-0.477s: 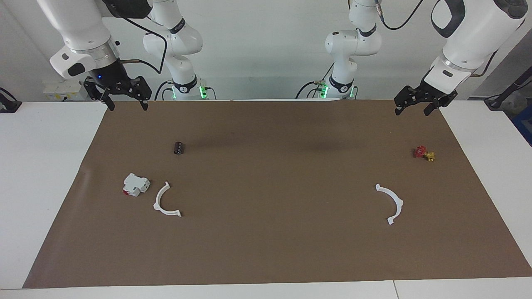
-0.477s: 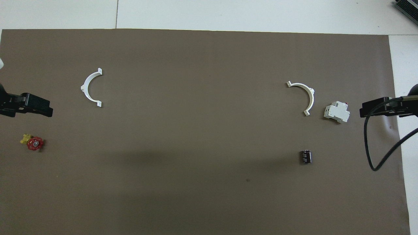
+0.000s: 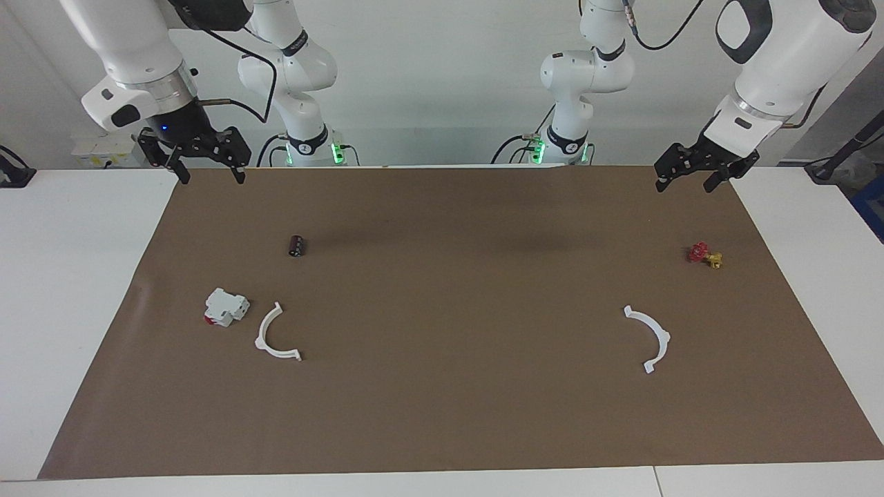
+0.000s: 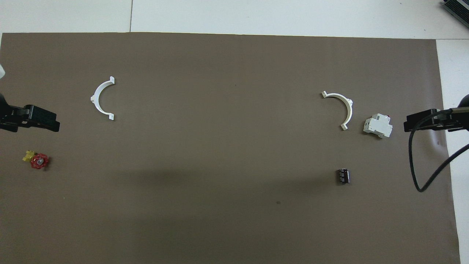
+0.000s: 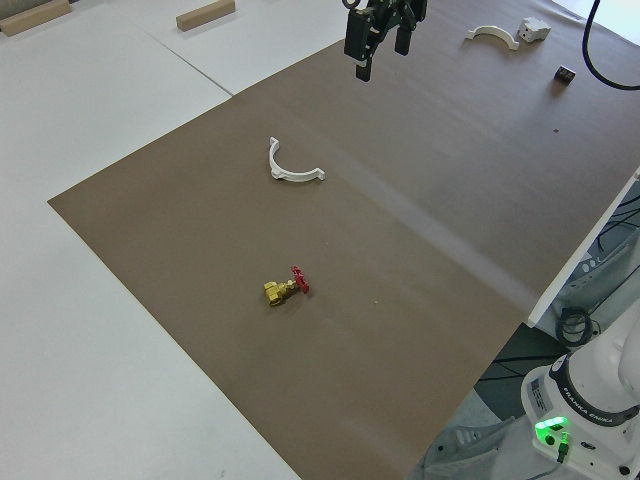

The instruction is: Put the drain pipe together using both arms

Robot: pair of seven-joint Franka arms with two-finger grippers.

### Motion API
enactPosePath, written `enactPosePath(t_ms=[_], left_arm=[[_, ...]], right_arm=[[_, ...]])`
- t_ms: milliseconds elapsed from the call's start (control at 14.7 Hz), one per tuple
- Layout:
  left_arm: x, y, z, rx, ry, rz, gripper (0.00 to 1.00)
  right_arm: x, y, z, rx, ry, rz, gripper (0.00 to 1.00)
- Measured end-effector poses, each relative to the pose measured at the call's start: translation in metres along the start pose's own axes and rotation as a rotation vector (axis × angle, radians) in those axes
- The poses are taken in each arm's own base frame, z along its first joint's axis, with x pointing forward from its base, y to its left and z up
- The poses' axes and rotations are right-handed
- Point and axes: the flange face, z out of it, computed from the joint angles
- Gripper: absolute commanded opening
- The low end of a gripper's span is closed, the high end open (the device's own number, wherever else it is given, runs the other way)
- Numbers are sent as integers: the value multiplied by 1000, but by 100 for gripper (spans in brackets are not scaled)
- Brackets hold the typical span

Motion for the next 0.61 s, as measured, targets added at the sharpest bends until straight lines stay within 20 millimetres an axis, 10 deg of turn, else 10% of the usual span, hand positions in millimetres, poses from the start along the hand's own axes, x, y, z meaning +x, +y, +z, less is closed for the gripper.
enactPosePath(t_ms=[614], left_arm=[[0,0,0,0,-3,0,100]], right_arm=[[-1,-1,2,2,-4,-1,100]])
